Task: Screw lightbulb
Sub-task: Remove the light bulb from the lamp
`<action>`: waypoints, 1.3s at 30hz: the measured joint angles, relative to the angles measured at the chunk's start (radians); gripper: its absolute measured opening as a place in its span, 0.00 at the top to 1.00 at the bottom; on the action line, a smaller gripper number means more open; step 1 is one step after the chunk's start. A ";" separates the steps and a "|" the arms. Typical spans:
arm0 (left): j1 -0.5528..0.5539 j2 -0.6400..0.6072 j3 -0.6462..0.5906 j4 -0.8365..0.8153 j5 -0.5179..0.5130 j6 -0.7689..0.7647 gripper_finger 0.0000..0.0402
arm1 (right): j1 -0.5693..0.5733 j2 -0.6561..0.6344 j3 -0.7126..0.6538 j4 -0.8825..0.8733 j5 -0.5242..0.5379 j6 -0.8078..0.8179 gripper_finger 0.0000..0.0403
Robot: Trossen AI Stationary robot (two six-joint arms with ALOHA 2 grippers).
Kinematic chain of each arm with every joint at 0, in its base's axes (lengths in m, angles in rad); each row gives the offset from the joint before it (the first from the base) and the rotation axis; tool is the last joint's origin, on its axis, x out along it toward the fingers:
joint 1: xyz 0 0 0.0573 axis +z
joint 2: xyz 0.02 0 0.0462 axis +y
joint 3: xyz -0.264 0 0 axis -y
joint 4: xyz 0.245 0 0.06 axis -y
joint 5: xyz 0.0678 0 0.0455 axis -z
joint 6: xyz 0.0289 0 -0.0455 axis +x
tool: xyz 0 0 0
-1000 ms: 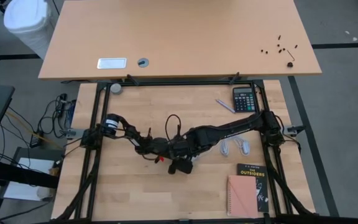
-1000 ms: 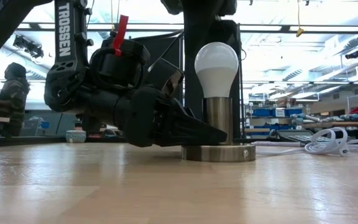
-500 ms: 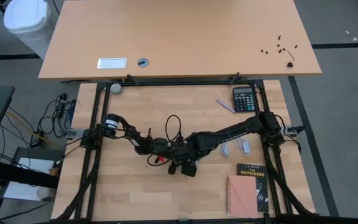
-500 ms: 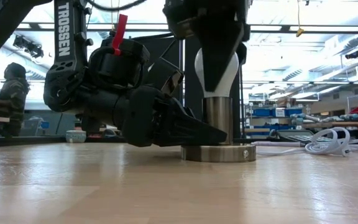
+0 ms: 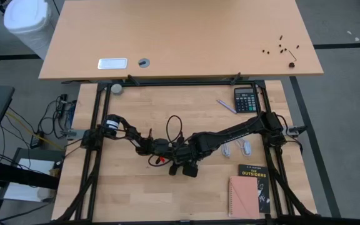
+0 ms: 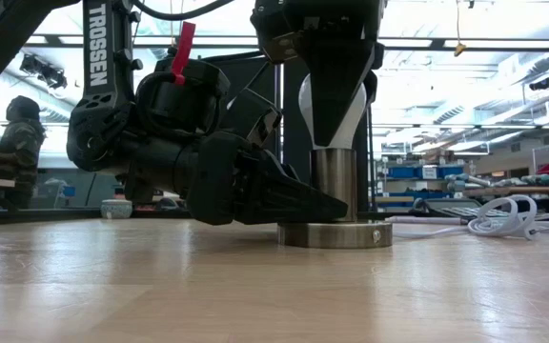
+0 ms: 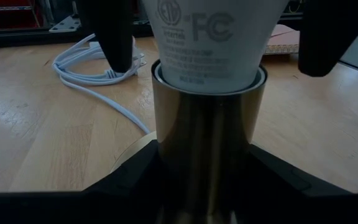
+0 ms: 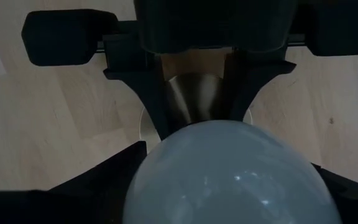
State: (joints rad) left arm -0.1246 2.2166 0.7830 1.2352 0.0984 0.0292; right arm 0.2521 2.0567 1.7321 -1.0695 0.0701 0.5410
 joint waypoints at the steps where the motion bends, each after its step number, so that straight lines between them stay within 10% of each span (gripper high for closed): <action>1: 0.000 0.000 0.000 0.000 0.000 0.000 0.51 | 0.000 0.000 0.000 0.000 0.006 0.000 0.24; 21: 0.000 0.000 0.000 0.000 -0.004 0.000 0.51 | -0.002 0.000 -0.001 -0.004 0.001 -0.059 0.37; 39: 0.000 0.000 0.000 0.001 -0.002 0.012 0.51 | 0.006 0.001 -0.002 -0.013 0.015 -0.904 0.33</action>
State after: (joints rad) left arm -0.1246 2.2166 0.7826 1.2358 0.0959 0.0414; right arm 0.2586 2.0579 1.7306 -1.0823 0.0851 -0.3630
